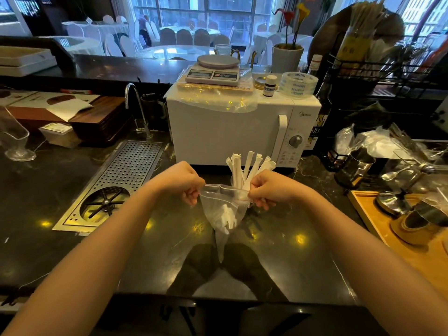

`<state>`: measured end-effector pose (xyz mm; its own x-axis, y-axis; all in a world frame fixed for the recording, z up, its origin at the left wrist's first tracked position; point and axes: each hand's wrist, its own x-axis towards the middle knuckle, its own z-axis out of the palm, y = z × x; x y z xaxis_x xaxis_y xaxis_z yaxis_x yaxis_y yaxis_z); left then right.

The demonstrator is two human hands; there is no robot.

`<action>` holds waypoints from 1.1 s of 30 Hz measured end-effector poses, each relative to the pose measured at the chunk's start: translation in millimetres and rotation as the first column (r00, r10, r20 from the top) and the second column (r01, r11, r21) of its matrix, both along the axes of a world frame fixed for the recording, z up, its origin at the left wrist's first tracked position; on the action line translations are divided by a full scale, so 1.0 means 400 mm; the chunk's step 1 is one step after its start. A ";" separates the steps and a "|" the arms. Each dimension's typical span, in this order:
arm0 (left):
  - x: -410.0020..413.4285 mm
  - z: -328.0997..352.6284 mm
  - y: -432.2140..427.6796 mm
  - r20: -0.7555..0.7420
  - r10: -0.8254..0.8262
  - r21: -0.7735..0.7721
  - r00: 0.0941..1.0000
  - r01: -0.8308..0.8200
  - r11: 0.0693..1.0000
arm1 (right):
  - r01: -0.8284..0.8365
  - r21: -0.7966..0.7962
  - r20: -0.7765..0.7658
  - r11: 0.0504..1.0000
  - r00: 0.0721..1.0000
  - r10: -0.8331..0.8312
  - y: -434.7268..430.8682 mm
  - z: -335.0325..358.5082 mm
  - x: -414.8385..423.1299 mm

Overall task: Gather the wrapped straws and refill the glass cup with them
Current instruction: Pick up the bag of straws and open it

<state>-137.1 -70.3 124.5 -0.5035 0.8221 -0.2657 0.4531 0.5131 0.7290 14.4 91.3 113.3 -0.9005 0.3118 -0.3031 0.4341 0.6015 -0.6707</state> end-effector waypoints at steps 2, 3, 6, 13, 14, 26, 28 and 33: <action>0.002 0.013 -0.002 -0.054 -0.057 -0.037 0.997 0.055 0.998 | -0.021 0.061 0.040 0.998 0.999 0.018 0.004 0.002 0.002; 0.001 0.018 -0.003 -0.080 -0.091 -0.061 0.993 0.086 0.994 | -0.033 0.092 0.059 0.995 0.998 0.028 0.004 0.004 0.003; 0.001 0.035 -0.005 -0.140 -0.191 -0.138 0.972 0.172 0.975 | -0.082 0.181 0.106 0.980 0.992 0.063 0.004 0.011 0.004; 0.012 0.053 -0.007 -0.193 -0.263 -0.170 0.945 0.232 0.958 | -0.141 0.249 0.137 0.958 0.985 0.109 0.007 0.017 0.006; 0.015 0.054 -0.006 -0.206 -0.254 -0.155 0.945 0.224 0.962 | -0.144 0.225 0.146 0.964 0.983 0.112 0.008 0.015 0.008; 0.096 0.100 0.002 -0.451 -0.238 -0.027 0.860 0.253 0.967 | 0.233 -0.890 0.217 0.393 0.972 -0.085 -0.034 -0.086 0.007; 0.117 0.102 0.002 -0.481 -0.269 -0.022 0.834 0.295 0.955 | 0.247 -0.923 0.238 0.295 0.969 -0.066 -0.059 -0.114 0.000; 0.172 0.091 0.008 -0.578 -0.350 -0.048 0.737 0.398 0.916 | 0.180 -0.978 0.171 0.109 0.982 -0.081 -0.127 -0.147 -0.004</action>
